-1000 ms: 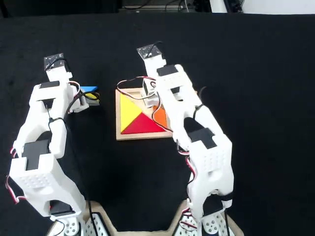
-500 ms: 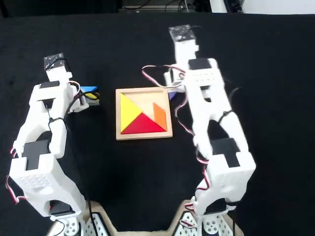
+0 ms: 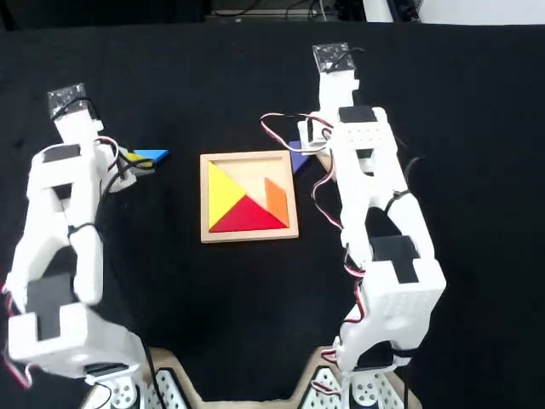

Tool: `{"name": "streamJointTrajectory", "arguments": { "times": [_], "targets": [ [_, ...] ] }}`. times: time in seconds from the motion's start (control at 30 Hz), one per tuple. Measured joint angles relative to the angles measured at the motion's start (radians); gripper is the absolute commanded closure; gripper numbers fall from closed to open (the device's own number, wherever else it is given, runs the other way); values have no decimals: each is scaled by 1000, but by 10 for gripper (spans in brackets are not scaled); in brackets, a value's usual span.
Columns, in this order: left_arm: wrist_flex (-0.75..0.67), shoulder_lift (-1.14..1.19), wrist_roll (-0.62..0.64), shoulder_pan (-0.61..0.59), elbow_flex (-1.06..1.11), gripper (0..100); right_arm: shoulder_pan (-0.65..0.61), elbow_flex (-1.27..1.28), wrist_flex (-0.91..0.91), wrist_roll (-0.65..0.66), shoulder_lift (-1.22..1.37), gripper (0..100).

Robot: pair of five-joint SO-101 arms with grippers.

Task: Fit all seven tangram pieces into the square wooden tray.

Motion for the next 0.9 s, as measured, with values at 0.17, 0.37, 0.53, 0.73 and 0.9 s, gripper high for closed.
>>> {"name": "streamJointTrajectory", "arguments": {
  "times": [0.17, 0.37, 0.53, 0.73, 0.9],
  "targets": [
    [0, -150, -35, 0, 83, 636, 58, -2, 48, 64, 0, 938],
    [-147, -140, -35, 41, 233, 636, 130, -11, 164, 110, 0, 941],
    [-298, -92, -35, 48, 285, 636, 167, -9, 91, 94, 41, 941],
    [-316, -87, -35, 64, 292, 636, 161, -146, 71, 146, 209, 942],
    [-318, -83, -35, 66, 292, 636, 118, -362, 83, 166, 350, 942]
  ]
}}
